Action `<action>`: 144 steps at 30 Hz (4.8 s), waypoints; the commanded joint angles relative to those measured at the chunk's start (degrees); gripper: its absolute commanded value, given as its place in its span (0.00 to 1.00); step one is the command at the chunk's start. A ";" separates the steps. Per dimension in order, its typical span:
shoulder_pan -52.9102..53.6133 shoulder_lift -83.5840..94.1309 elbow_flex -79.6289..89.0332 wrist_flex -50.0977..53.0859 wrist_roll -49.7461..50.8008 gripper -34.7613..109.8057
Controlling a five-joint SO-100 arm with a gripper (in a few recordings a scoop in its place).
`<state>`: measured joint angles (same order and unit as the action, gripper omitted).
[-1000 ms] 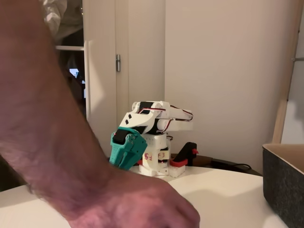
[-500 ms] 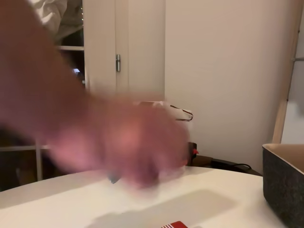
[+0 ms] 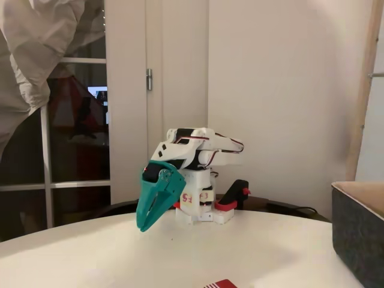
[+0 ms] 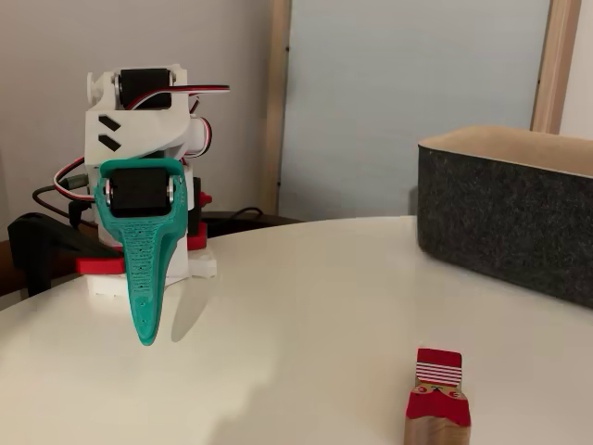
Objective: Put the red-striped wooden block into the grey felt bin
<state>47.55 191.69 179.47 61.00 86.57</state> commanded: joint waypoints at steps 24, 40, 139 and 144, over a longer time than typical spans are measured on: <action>0.62 1.85 0.70 0.53 0.00 0.24; 0.62 1.85 0.70 0.53 0.00 0.24; -47.64 -66.80 -43.15 -8.61 20.30 0.44; -45.44 -70.66 -44.03 -13.71 22.85 0.44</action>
<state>-0.09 122.08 137.46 50.01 108.37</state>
